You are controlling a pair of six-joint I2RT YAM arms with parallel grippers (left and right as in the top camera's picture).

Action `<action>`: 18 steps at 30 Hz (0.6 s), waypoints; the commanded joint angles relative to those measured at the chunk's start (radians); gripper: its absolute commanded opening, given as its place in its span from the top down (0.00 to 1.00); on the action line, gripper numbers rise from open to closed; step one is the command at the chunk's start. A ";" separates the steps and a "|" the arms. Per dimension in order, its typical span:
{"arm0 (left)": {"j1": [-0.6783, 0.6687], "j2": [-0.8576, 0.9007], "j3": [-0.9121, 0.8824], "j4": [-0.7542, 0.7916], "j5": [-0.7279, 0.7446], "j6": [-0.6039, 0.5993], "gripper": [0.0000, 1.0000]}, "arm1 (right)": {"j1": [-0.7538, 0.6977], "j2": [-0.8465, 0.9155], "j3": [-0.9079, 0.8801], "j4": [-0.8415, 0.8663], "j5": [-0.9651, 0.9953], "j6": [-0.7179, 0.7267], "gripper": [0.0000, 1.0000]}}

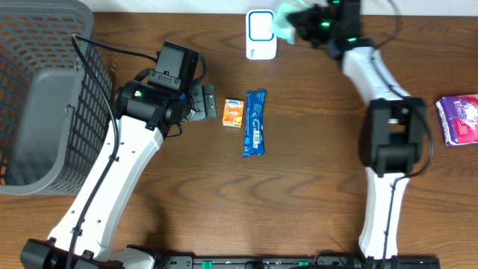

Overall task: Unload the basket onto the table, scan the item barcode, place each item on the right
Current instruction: 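Carry the green pack right and place it beside the purple box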

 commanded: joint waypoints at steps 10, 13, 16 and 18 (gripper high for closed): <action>0.002 0.006 0.004 -0.003 -0.006 0.010 0.02 | -0.340 -0.373 0.026 -0.702 0.585 -0.531 0.99; 0.002 0.006 0.004 -0.003 -0.006 0.010 0.02 | -0.417 -0.356 0.021 -0.786 0.674 -0.593 0.99; 0.002 0.006 0.004 -0.003 -0.006 0.010 0.02 | -0.472 -0.327 0.021 -0.790 0.676 -0.640 0.99; 0.002 0.006 0.004 -0.003 -0.006 0.010 0.02 | -0.497 -0.304 0.021 -0.775 0.676 -0.640 0.99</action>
